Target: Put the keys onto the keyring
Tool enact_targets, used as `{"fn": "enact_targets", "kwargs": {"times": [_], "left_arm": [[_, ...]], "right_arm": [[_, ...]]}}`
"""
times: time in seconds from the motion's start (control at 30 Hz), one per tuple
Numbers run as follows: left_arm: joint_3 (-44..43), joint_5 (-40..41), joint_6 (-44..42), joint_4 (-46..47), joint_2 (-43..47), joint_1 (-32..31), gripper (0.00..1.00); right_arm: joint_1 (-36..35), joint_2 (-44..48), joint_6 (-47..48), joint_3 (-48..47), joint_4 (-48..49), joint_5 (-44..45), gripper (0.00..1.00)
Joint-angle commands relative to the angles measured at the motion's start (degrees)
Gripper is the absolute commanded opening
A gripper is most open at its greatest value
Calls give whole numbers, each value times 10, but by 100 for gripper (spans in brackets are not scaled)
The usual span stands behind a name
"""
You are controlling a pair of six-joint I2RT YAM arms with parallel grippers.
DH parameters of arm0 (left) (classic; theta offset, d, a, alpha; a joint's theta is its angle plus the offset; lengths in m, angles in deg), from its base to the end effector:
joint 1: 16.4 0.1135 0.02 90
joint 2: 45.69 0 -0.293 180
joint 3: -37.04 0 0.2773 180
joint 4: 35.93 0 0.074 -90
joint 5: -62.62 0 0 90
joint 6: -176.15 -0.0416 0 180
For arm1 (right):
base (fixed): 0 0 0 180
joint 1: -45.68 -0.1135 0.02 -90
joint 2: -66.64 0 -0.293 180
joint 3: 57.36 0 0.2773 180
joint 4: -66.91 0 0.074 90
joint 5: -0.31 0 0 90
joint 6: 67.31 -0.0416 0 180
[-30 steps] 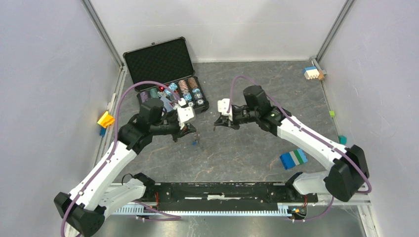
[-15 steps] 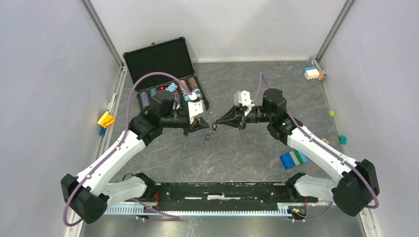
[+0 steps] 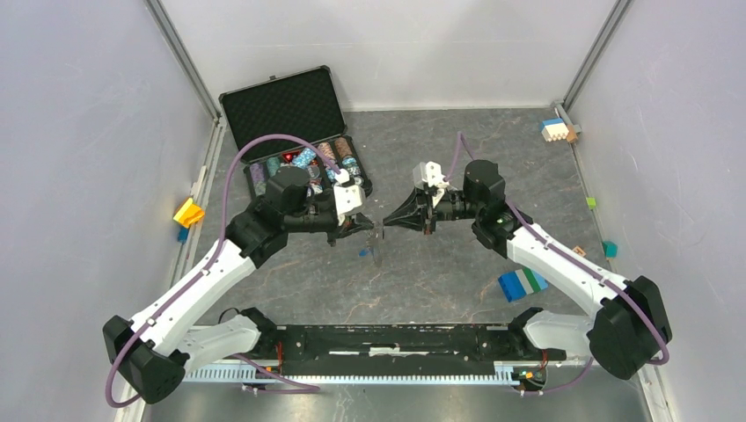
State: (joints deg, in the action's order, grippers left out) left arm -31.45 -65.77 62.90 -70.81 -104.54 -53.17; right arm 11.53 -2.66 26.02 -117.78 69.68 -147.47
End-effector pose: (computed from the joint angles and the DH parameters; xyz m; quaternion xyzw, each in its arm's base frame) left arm 0.1754 -0.1633 0.3652 0.5514 0.6026 -0.3353 0.4696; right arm 0.2170 0.1897 0.3345 -0.5150 0.5129 0.5019 0.4687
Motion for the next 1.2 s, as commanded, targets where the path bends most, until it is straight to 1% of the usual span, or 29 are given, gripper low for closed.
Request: {"fn": "enact_targets", "kwargs": {"times": [0.0,0.1,0.43,0.7,1.17], "left_arm": [[3,6,-2,31,14,-4,2],[4,10,-7,31,13,-5,2],[8,36,7,37,14,-7,2],[11,5,17,40,9,-8,2],[12,-8,21,40,6,-8,2]], "right_arm": [[2,-5,16,-9,-11,-5,0],[2,-2,21,-8,-17,-5,0],[0,4,-3,-1,1,-24,0],[-12,-3,-9,-2,7,-23,0],[-24,-23,-15,-25,1,-13,0]]}}
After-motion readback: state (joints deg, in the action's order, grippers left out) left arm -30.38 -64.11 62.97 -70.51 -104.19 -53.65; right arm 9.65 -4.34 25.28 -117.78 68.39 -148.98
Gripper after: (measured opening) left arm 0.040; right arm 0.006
